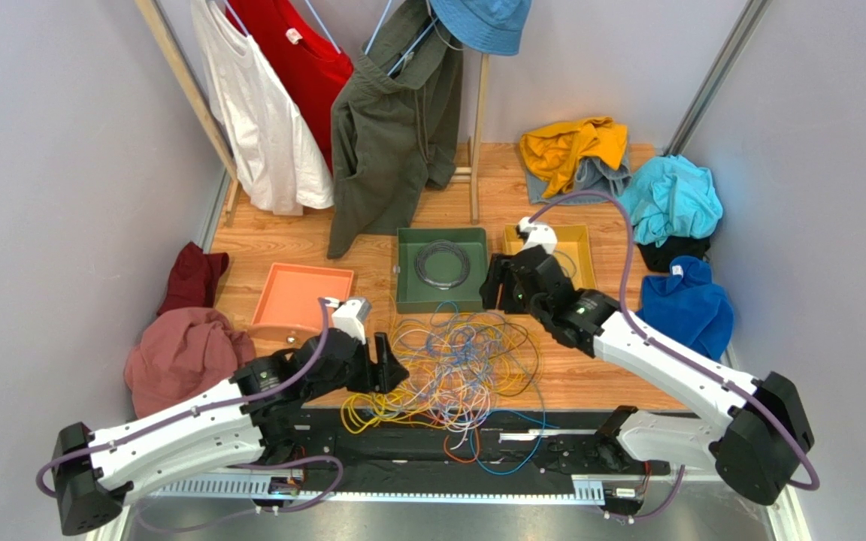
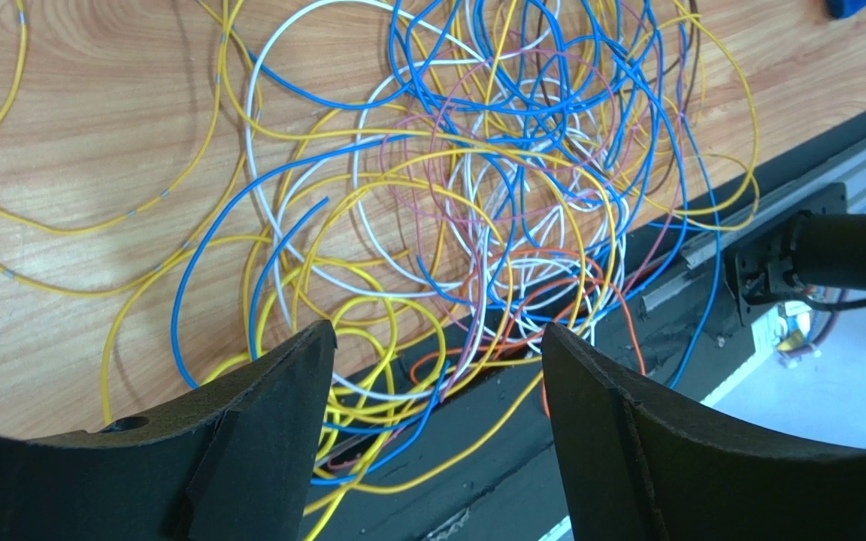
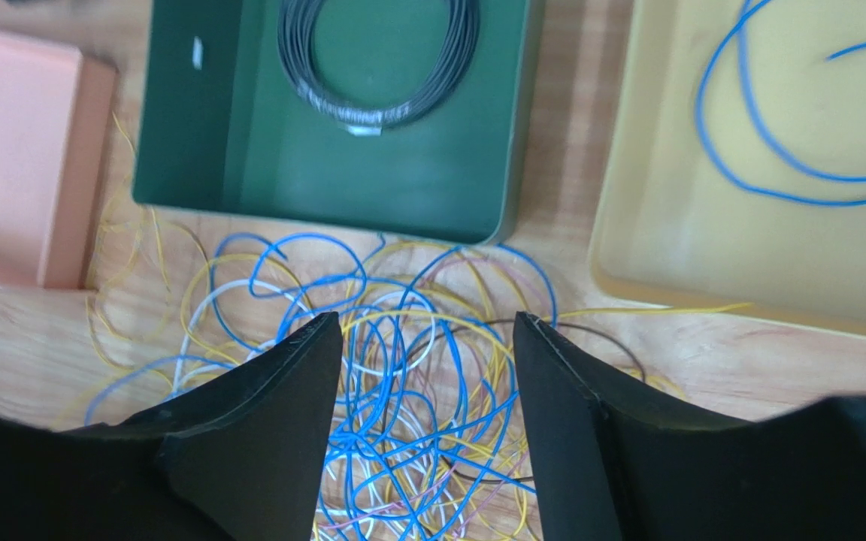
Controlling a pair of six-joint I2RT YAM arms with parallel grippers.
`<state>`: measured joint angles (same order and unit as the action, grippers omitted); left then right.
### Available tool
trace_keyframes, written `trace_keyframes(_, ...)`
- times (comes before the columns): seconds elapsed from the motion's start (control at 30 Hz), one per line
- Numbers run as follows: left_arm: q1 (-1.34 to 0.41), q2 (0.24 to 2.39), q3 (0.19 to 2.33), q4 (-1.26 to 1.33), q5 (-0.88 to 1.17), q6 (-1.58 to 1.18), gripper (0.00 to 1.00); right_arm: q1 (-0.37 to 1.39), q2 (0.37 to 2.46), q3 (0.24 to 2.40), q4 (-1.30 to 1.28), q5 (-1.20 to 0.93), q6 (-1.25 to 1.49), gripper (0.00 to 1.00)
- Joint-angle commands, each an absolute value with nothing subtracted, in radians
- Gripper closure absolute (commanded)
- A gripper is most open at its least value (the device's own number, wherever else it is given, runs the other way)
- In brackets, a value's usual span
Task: Untangle the cables
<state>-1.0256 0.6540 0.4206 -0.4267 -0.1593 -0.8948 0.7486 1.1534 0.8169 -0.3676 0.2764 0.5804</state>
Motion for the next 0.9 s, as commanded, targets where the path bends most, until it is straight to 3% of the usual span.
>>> trace_keyframes(0.0, -1.025, 0.774, 0.491, -0.249, -0.239, -0.835, 0.23, 0.814, 1.189, 0.813, -0.304, 0.296, 0.600, 0.41)
trace_keyframes(0.17, -1.025, 0.967, 0.534, -0.066, -0.313, -0.785, 0.23, 0.946, 0.999, 0.697, -0.290, 0.434, 0.669, 0.43)
trace_keyframes(0.4, -1.025, 1.205, 0.408, 0.454, -0.440, -0.862, 0.28, 1.051, 0.764, 0.574, -0.360, 0.489, 0.767, 0.45)
trace_keyframes(0.63, -1.025, 1.443, 0.497, 0.502, -0.491, -0.913, 0.29, 1.077, 0.687, 0.580, -0.449, 0.505, 0.769, 0.46)
trace_keyframes(0.83, -1.025, 1.511, 0.494, 0.503, -0.620, -1.005, 0.50, 1.085, 0.618, 0.516, -0.430, 0.494, 0.772, 0.50)
trace_keyframes(0.87, -1.025, 1.526, 0.494, 0.509, -0.621, -1.008, 0.58, 1.085, 0.614, 0.505, -0.425, 0.492, 0.776, 0.51)
